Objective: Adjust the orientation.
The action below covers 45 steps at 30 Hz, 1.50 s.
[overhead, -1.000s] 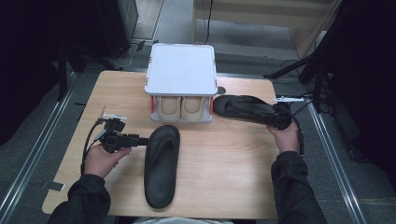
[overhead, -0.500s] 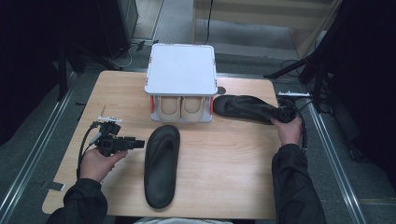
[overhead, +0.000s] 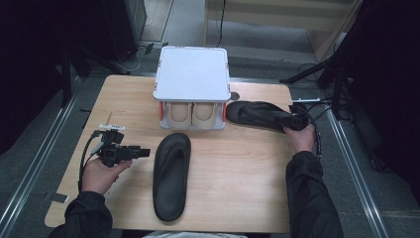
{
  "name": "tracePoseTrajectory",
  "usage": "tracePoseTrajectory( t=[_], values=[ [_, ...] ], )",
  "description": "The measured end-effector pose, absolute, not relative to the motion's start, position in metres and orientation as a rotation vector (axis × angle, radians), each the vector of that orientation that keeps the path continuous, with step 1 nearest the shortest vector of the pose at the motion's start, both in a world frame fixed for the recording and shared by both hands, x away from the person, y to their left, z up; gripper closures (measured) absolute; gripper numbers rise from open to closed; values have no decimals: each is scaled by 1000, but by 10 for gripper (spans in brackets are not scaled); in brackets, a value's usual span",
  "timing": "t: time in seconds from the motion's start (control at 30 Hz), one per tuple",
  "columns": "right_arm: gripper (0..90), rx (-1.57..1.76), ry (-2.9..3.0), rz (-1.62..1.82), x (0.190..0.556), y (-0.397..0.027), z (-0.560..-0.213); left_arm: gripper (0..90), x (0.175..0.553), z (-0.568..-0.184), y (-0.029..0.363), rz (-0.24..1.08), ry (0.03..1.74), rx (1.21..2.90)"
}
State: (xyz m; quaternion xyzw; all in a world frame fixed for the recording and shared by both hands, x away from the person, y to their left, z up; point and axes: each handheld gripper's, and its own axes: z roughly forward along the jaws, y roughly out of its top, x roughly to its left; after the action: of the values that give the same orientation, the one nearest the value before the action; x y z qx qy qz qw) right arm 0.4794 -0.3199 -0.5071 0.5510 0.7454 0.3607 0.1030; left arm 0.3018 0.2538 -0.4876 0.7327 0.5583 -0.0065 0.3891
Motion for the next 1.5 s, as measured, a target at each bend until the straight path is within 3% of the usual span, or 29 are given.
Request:
tracePoseTrajectory(
  t=[1.5],
  values=[
    [900,1573,2318,1003,436,-288,-505,435,340,-484,268,-16,1421,1816]
  ],
)
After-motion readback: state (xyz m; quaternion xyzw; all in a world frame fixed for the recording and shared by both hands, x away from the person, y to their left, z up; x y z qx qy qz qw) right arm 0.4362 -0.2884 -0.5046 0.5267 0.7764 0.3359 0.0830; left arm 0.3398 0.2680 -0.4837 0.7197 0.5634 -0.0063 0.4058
